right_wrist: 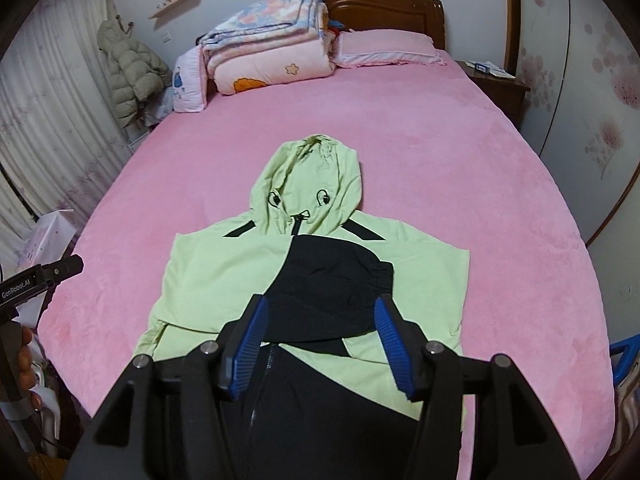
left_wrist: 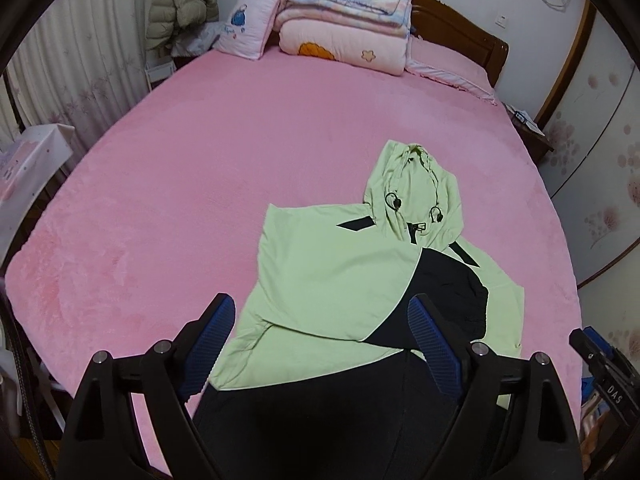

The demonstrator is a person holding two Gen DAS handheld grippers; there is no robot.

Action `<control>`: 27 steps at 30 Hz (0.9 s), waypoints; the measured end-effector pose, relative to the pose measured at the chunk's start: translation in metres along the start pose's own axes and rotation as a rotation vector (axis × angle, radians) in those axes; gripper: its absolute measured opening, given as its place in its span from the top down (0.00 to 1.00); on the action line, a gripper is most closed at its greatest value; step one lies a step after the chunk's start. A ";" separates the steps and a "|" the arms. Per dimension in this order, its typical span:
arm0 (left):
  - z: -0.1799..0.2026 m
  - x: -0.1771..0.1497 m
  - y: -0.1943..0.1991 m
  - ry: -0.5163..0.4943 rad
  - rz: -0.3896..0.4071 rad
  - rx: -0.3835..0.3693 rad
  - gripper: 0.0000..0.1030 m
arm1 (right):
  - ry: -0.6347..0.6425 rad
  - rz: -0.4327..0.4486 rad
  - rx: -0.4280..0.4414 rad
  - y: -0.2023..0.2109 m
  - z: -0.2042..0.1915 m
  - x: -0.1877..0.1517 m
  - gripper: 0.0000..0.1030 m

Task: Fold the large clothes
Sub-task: 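Move both grippers to the black hem of the jacket, then grasp the black hem edge with both grippers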

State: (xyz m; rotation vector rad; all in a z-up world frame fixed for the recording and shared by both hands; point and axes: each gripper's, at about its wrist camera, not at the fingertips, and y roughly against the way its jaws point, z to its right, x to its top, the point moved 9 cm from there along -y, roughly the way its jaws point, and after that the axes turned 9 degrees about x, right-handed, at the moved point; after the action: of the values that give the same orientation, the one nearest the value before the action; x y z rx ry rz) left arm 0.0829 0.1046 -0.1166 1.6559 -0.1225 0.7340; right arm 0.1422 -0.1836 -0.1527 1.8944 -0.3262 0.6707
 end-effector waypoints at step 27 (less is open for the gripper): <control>-0.138 -0.201 -0.028 -0.090 -0.160 -0.006 0.15 | -0.175 -0.041 -0.201 0.059 0.027 -0.195 0.46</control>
State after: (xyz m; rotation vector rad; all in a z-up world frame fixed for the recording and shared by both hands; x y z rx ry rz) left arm -0.1171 0.1741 -0.2403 1.6718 -0.0557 0.5380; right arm -0.0366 -0.2475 -0.2301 1.7646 -0.4487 0.4284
